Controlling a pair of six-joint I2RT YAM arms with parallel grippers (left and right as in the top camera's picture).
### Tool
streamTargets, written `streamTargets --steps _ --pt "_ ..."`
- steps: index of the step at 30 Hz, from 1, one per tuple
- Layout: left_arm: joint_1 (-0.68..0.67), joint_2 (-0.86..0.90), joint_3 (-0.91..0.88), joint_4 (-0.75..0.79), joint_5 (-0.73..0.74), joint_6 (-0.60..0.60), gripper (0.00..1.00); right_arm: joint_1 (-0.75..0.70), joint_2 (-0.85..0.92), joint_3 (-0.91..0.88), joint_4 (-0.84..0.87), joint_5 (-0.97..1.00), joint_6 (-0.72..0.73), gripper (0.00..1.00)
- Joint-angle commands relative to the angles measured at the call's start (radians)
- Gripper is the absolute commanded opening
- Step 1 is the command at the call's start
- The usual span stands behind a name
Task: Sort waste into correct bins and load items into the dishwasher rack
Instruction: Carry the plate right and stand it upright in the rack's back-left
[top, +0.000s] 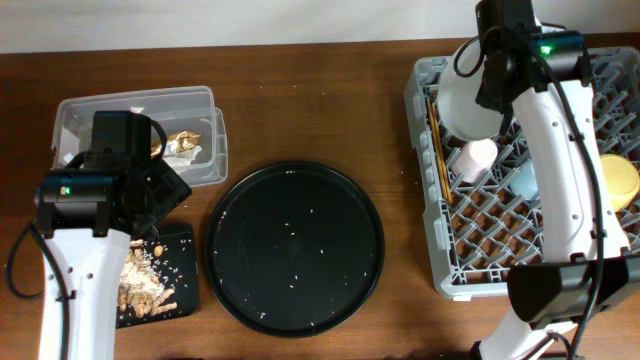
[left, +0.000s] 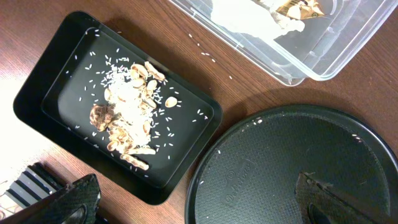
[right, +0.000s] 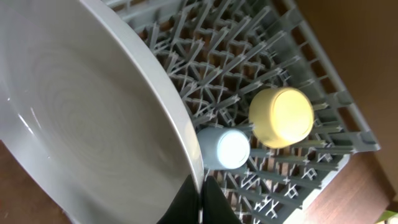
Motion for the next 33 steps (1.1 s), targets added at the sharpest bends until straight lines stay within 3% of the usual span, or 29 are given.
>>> streamTargets --steps 1,10,33 --pt "0.005 -0.003 0.016 -0.001 -0.004 -0.012 0.99 -0.002 0.041 -0.002 0.015 0.072 0.013 0.04" --pt "0.005 -0.003 0.016 -0.001 -0.004 -0.012 0.99 0.0 0.099 -0.037 0.101 0.037 0.013 0.04" --pt "0.005 -0.003 0.016 -0.001 -0.004 -0.012 0.99 0.059 0.177 -0.038 0.12 0.044 -0.05 0.04"
